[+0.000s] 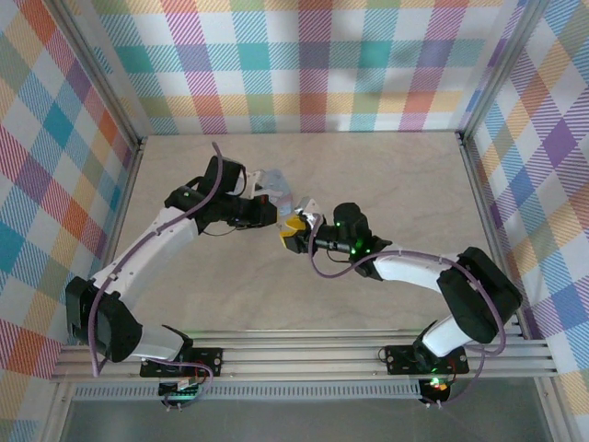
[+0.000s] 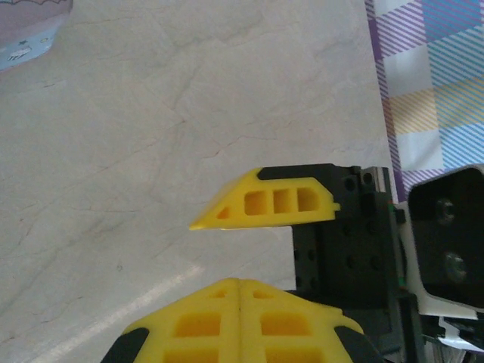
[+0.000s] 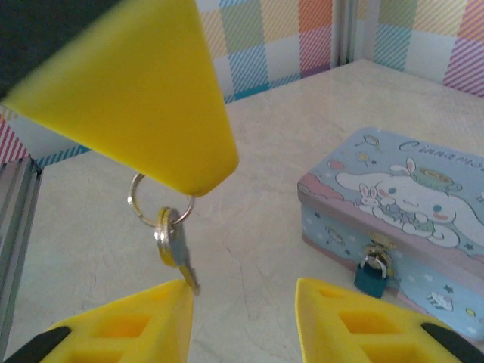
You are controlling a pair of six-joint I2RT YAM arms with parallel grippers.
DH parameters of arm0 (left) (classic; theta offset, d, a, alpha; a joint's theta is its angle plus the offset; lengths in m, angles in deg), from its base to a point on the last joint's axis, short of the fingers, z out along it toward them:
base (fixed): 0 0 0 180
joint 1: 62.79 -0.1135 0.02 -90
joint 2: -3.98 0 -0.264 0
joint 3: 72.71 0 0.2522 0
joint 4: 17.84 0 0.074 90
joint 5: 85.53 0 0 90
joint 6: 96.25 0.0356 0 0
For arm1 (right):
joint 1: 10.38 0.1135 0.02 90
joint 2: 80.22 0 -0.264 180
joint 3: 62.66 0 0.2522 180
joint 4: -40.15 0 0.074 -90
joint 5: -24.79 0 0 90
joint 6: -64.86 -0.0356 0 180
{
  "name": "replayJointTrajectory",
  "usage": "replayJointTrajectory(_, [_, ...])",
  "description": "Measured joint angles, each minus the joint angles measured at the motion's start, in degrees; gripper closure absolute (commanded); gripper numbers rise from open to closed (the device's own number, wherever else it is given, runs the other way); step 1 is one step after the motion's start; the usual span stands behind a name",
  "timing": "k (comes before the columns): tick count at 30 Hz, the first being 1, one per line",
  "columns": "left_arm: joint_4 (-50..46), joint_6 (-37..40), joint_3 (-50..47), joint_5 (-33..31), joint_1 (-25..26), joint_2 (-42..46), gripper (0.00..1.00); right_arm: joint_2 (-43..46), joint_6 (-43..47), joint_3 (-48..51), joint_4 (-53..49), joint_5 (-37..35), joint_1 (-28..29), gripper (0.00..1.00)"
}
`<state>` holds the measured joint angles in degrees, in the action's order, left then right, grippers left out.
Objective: Unlock the padlock with the key
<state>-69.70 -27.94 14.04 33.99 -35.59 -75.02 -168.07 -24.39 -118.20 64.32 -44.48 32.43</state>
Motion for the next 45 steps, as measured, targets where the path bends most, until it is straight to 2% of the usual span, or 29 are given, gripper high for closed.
replayJointTrajectory(5, [-1.0,0.0,0.0,0.1,0.0,0.7,1.00,-1.4,0.9,-0.3,3.6,2.1,0.7,0.66])
replayJointTrajectory(6, [-1.0,0.0,0.0,0.1,0.0,0.8,1.00,-1.6,1.1,-0.4,4.0,2.4,0.8,0.70])
replayJointTrajectory(10, [-1.0,0.0,0.0,0.0,0.0,1.0,1.00,-2.3,2.1,-0.8,4.9,3.5,0.9,0.95])
replayJointTrajectory(12, [-0.9,0.0,0.0,-0.2,0.0,1.2,1.00,-2.4,2.5,-0.9,5.0,4.3,0.9,1.00])
replayJointTrajectory(15, [-1.1,0.0,0.0,-0.4,0.0,1.6,0.98,-2.3,3.2,-0.9,4.8,4.9,0.9,1.00])
replayJointTrajectory(18, [-1.2,0.3,0.0,-0.5,0.0,1.9,0.83,-1.2,3.2,-1.1,2.7,5.4,0.9,1.00])
replayJointTrajectory(21, [-1.1,1.7,-0.1,-0.6,0.0,2.6,0.68,1.1,4.7,-2.2,-3.8,6.1,0.9,1.00])
replayJointTrajectory(24, [-0.4,4.6,-0.9,-0.6,0.0,4.6,0.60,3.9,7.1,-3.8,-12.3,7.9,0.5,1.00])
replayJointTrajectory(27, [1.7,8.1,-2.7,2.4,0.0,8.2,0.49,6.6,9.6,-6.3,-22.6,11.4,-0.8,1.00])
replayJointTrajectory(32, [6.8,15.7,-5.6,8.4,0.0,13.1,0.43,8.2,13.0,-12.7,-40.6,17.9,-5.7,1.00])
replayJointTrajectory(36, [8.1,23.5,-7.2,11.6,0.2,13.4,0.41,9.4,15.3,-15.3,-51.2,21.5,-8.4,1.00])
replayJointTrajectory(40, [8.1,29.1,-7.3,13.3,1.7,10.6,0.42,10.9,16.8,-15.8,-57.8,24.5,-8.6,1.00])
replayJointTrajectory(45, [8.1,32.2,-7.3,14.6,4.7,5.4,0.43,11.1,17.6,-15.8,-61.5,26.6,-8.6,1.00])
